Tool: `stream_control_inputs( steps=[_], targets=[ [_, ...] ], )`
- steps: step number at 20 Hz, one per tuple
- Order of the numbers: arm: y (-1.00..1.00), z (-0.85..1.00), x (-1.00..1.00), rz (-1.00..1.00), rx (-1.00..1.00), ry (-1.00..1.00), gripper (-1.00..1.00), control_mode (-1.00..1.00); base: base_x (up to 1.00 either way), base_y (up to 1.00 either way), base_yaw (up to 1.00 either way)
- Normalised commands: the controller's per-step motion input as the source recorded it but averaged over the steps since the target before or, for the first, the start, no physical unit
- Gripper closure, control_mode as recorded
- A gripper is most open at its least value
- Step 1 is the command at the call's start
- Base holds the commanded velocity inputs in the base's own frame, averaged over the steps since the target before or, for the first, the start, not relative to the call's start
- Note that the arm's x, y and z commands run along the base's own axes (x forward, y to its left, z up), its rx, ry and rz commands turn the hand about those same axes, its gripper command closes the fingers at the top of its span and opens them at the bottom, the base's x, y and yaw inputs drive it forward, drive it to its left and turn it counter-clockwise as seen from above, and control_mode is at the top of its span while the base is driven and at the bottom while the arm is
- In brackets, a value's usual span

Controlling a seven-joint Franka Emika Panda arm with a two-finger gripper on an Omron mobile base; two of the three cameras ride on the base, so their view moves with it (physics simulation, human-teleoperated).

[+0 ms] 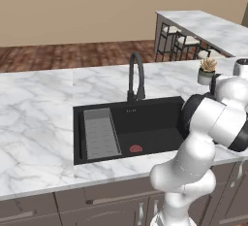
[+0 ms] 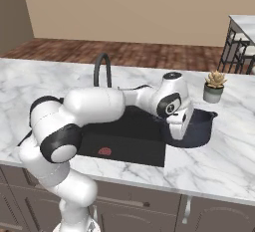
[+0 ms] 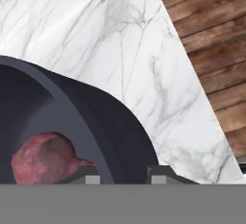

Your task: Dump the onion from the pot into the sink. Then turn on the water and wash the onion. Then turn off the water and put the onion back in the pot.

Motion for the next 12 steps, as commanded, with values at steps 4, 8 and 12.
stream_control_inputs(
  steps=[4,8,12],
  targets=[
    [0.44,0.34,0.76,0.0,0.0,0.16,1.0,-1.0,0.0,0.0,0.0],
    [0.35,0.44,0.78,0.0,0.0,0.0,1.0,-1.0,0.0,0.0,0.0],
    [0.22,0.52,0.76,0.0,0.0,0.0,1.0,-1.0,0.0,0.0,0.0]
  ],
)
